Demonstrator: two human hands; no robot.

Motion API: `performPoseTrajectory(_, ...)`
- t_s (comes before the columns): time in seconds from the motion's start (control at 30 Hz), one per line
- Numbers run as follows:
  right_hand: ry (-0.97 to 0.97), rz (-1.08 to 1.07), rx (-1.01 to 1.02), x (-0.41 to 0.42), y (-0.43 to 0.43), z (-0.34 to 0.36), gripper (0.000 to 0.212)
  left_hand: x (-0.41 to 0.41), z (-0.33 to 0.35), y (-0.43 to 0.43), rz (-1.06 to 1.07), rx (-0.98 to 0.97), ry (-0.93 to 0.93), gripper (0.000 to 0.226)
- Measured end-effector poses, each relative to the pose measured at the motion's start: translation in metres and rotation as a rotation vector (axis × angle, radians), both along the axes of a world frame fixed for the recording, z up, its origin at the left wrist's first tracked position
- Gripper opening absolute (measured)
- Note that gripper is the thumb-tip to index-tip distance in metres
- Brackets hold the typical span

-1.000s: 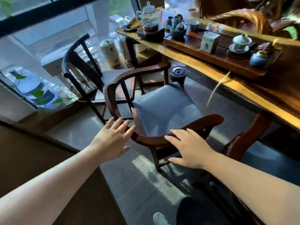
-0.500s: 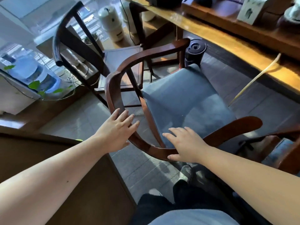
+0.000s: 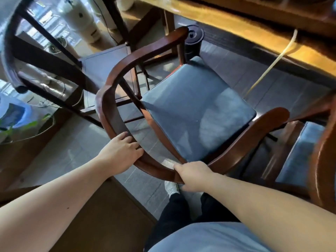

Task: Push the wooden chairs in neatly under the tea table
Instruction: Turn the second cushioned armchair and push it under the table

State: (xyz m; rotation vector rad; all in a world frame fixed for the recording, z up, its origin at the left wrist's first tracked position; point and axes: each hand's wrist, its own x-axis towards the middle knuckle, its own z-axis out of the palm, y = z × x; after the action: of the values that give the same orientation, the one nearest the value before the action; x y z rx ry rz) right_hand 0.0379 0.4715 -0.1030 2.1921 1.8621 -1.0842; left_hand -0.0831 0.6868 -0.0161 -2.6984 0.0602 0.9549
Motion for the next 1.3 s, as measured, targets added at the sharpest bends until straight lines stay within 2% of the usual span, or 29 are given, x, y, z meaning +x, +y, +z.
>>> performPoseTrajectory(0.23, -0.015, -0.087, -0.114, -0.004, 0.006, 0.014, 0.031, -0.004, -0.007, 0.013, -0.063, -0.099, -0.079, 0.023)
performPoseTrajectory(0.4, -0.02, -0.07, -0.203, 0.0, 0.004, 0.022, 0.034, -0.003, -0.009, 0.005, -0.041, -0.118, -0.107, 0.024)
performPoseTrajectory(0.57, -0.039, -0.039, -0.266, 0.02, -0.033, 0.031, 0.039, 0.007, -0.009, -0.039, -0.062, -0.159, -0.083, 0.018)
performPoseTrajectory(0.7, -0.044, -0.068, -0.28, 0.044, -0.078, 0.035, 0.03, 0.023, -0.012, -0.089, -0.081, -0.169, -0.07, 0.015)
performPoseTrajectory(0.87, -0.101, -0.065, -0.246, 0.062, -0.124, 0.027, 0.042, 0.034, -0.006, -0.132, -0.157, -0.223, -0.122, 0.012)
performPoseTrajectory(0.93, -0.119, -0.081, -0.197, 0.063, -0.133, 0.022, 0.042, 0.032, -0.002, -0.131, -0.161, -0.29, -0.183, 0.017)
performPoseTrajectory(1.03, -0.095, -0.158, -0.117, 0.056, -0.138, 0.024, 0.047, 0.023, 0.003, -0.108, -0.236, -0.404, -0.336, 0.038)
performPoseTrajectory(1.17, 0.041, -0.367, 0.029, 0.026, -0.133, 0.036, 0.068, 0.015, 0.007, -0.044, -0.296, -0.332, -0.388, 0.066)
performPoseTrajectory(1.3, 0.078, -0.545, 0.207, -0.012, -0.112, 0.044, 0.07, 0.018, -0.002, 0.029, -0.326, -0.284, -0.365, 0.076)
